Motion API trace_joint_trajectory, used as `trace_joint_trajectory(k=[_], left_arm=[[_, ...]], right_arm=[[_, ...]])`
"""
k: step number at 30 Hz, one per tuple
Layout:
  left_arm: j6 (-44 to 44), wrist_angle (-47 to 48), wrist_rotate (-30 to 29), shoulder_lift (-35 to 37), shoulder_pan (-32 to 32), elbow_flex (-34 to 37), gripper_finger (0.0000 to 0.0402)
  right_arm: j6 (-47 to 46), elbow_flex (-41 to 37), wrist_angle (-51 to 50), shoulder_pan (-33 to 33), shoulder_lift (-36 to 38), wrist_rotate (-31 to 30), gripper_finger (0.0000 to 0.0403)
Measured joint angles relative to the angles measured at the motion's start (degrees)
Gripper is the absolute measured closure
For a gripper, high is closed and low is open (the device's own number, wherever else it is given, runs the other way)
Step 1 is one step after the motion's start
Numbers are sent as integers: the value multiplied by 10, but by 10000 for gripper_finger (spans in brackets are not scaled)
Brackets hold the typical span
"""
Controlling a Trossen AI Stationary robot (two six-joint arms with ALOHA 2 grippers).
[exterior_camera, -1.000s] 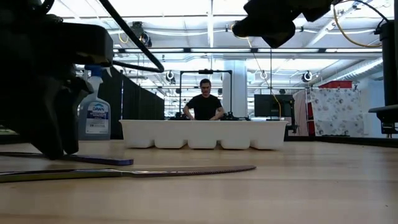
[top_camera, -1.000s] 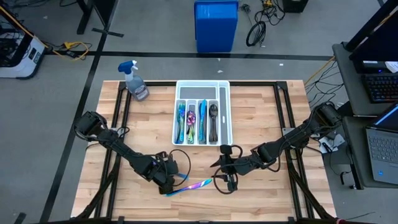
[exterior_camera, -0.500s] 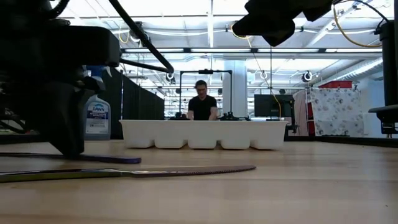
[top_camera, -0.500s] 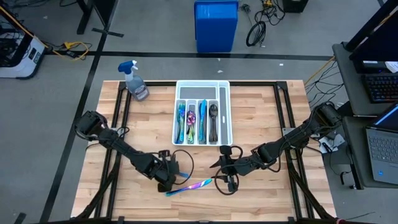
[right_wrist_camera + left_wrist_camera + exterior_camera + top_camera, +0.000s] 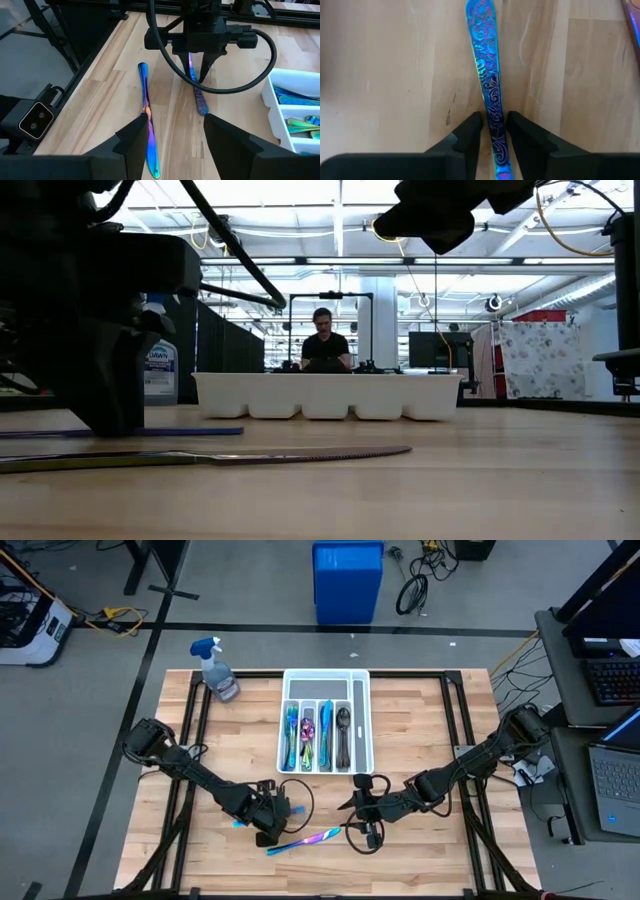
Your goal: Sort silverware
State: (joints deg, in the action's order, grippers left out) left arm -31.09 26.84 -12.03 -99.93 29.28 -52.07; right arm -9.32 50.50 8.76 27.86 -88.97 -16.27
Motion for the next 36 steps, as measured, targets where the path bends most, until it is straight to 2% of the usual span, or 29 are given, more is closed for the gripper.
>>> trace_joint_trajectory(k=[5, 14, 28, 36], left_arm=[[1, -3, 5, -1, -7, 0, 300], [-14, -9, 13, -1, -9, 1, 392], [-16, -11, 12, 6, -9, 1, 389], [-13, 0, 10, 8, -9, -30, 393]], right_arm=[[0, 0, 0, 0, 0, 0, 227], [5, 0, 0, 0, 0, 0, 227], [6, 0, 0, 0, 0, 0, 227], [6, 0, 0, 0, 0, 0, 227]])
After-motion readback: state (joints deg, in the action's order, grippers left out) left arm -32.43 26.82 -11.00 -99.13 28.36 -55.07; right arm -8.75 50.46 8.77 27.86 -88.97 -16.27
